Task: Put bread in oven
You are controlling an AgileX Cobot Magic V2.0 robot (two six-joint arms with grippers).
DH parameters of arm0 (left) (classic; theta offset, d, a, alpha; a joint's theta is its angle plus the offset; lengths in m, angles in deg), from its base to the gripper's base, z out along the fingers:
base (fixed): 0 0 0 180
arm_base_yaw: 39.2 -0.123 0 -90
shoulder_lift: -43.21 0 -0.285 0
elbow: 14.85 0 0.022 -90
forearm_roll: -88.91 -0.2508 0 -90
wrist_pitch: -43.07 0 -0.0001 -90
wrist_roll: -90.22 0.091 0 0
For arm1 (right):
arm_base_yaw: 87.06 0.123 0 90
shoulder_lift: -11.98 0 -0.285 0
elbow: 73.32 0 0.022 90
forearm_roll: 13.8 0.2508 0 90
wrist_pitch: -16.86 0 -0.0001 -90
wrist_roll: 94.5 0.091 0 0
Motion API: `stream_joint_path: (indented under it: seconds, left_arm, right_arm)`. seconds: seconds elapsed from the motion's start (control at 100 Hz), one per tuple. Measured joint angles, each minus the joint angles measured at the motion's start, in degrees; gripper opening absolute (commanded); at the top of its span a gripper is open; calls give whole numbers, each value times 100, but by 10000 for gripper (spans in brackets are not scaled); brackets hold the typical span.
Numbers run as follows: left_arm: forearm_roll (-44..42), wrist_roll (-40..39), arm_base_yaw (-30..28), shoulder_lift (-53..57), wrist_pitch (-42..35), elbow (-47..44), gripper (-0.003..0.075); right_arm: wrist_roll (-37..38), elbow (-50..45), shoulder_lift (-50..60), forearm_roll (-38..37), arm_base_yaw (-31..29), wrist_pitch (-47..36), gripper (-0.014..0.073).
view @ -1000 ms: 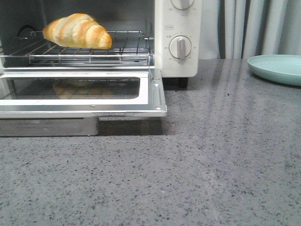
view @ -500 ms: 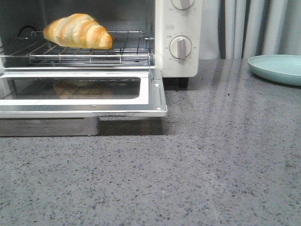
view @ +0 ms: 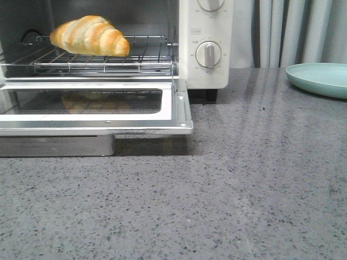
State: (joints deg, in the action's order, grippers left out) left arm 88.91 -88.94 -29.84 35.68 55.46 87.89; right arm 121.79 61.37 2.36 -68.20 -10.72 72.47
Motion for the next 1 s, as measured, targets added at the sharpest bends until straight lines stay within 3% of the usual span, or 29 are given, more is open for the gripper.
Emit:
stream_joint_path:
  seconds: [0.2,1.0]
  left_arm:
    - [40,-13,-25,0,678,0,-21]
    - [40,-13,-25,0,694,4,-21]
  right_arm:
    - [0,0,0,0,0,0,-55]
    - [0,0,0,0,0,0,-55]
